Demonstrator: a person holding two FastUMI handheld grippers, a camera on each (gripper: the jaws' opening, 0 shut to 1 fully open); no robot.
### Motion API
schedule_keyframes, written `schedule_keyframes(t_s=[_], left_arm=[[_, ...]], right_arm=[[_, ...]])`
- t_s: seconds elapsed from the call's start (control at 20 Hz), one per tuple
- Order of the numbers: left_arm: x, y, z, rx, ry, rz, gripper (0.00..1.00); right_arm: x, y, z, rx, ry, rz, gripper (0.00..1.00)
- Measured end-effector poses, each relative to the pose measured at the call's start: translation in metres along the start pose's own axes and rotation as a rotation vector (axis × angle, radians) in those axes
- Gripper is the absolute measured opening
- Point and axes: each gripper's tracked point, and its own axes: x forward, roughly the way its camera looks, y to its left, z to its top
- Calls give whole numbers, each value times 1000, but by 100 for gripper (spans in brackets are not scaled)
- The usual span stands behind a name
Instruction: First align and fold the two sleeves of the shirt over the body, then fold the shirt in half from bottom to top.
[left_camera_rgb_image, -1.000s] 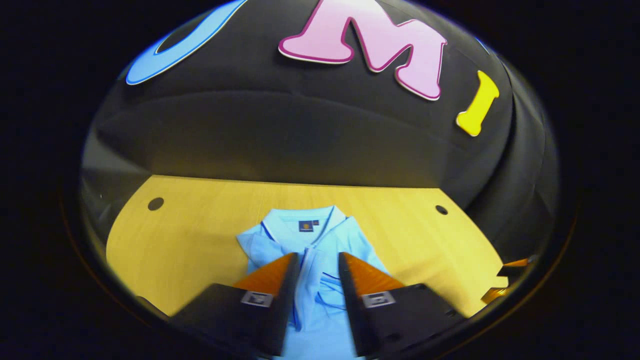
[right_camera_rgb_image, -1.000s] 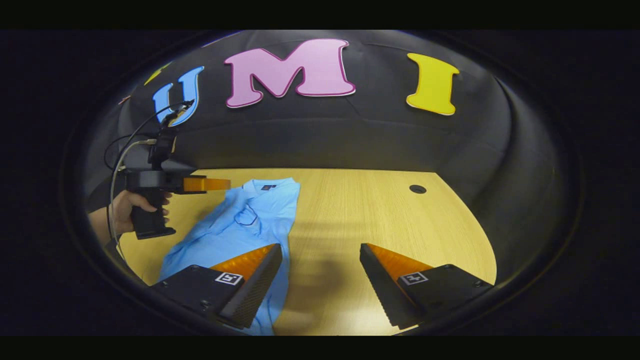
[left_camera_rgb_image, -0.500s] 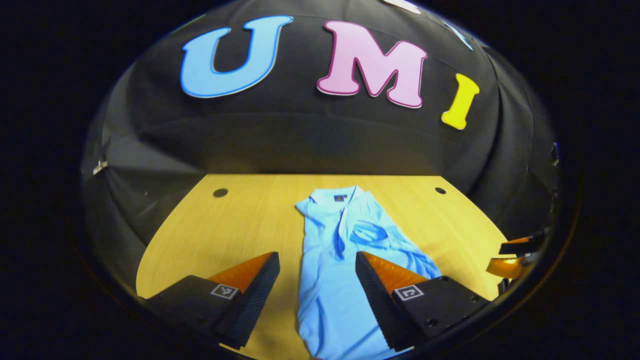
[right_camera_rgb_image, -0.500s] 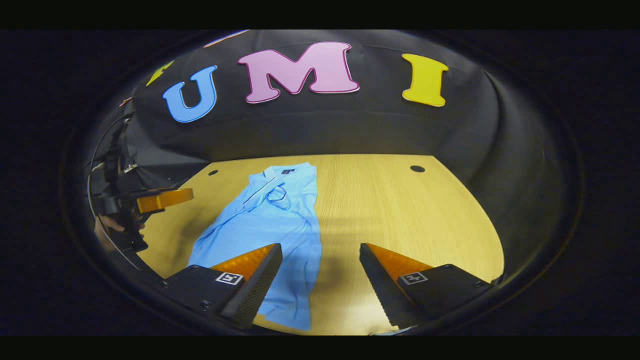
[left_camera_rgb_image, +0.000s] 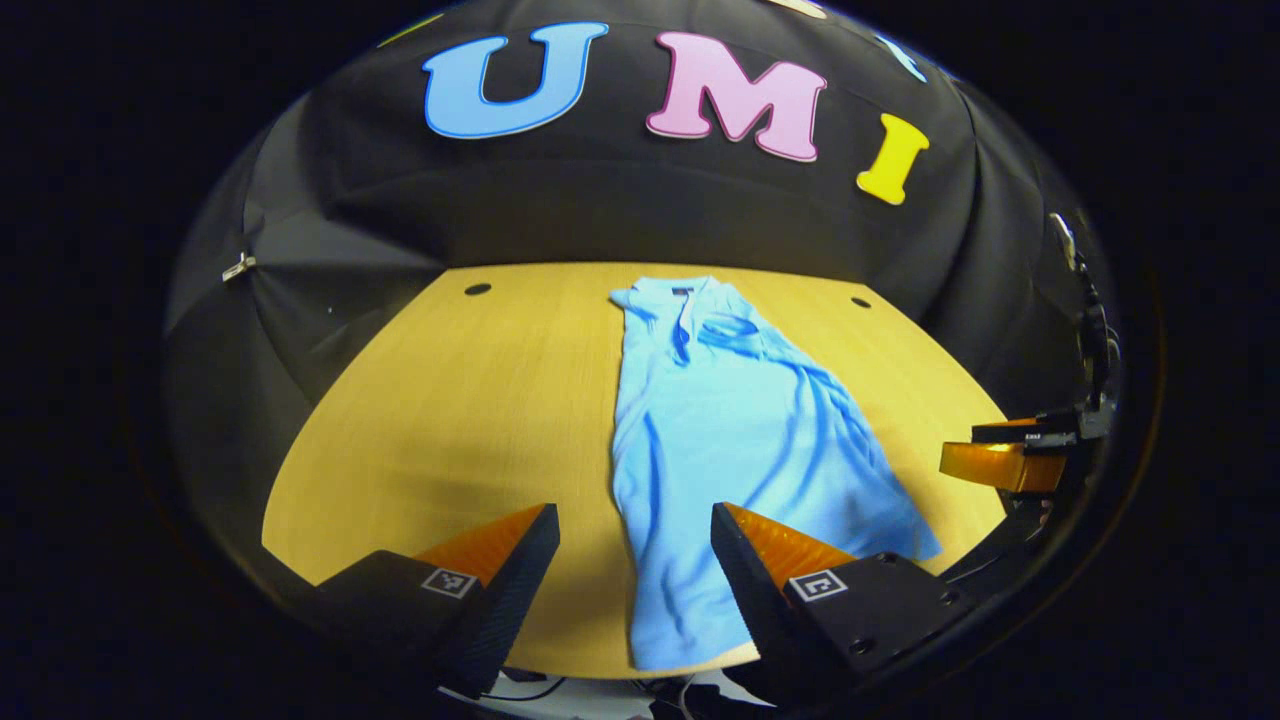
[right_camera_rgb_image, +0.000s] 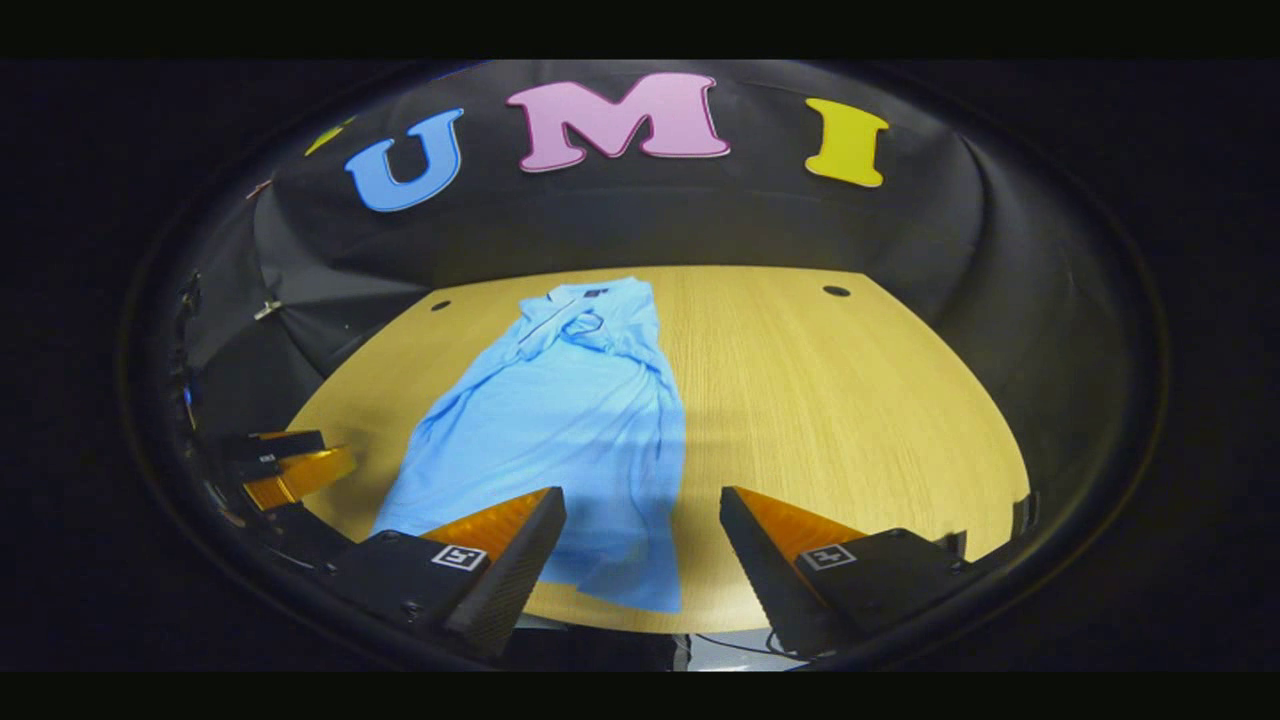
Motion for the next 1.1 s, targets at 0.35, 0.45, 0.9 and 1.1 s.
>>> schedule_keyframes(t_s=[0.35,0.45,0.9,1.1], left_arm=[[15,-19,-71,111,111,31,98],[18,-18,-83,122,140,42,95],[20,-34,-94,74,191,2,80],[25,-52,-92,74,202,-32,32]], right_arm=[[18,0,-73,-11,116,-55,98],[25,0,-87,3,141,-60,97],[37,5,-89,-39,162,-29,67],[38,10,-89,-38,205,6,14]])
